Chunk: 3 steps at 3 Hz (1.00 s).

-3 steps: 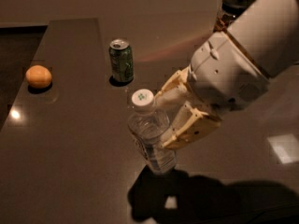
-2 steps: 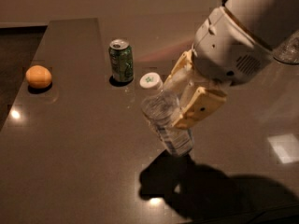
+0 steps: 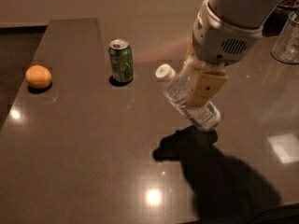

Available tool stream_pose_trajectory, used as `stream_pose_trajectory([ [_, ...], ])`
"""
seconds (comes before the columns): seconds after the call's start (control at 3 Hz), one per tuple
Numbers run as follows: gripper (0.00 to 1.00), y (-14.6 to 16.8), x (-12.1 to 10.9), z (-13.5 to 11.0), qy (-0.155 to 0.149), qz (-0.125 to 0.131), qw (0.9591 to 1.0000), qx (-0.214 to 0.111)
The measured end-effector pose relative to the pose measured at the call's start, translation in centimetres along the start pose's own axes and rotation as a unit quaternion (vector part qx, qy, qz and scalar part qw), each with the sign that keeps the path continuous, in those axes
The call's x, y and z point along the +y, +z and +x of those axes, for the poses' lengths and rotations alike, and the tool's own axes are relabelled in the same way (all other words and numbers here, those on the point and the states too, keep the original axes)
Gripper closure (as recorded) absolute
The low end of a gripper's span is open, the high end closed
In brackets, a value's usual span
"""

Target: Knock blue plastic bottle over

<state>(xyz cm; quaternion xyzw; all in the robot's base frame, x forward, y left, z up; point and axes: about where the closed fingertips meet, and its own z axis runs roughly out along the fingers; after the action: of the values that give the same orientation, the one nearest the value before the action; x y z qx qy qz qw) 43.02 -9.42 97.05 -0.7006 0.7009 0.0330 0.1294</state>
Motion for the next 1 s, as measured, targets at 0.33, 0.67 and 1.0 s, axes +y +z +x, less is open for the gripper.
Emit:
stream_pose_trajectory([
  [0.33, 1.0, 2.0, -1.9, 2.5, -0.013, 0.037, 0.994, 0.102],
  [0.67, 1.0, 3.7, -2.2, 3.8, -0.024, 0.047, 0.9861, 0.158],
  [1.0, 0.82, 5.1, -1.9, 4.8, -0.023, 0.05, 0.9809, 0.186],
])
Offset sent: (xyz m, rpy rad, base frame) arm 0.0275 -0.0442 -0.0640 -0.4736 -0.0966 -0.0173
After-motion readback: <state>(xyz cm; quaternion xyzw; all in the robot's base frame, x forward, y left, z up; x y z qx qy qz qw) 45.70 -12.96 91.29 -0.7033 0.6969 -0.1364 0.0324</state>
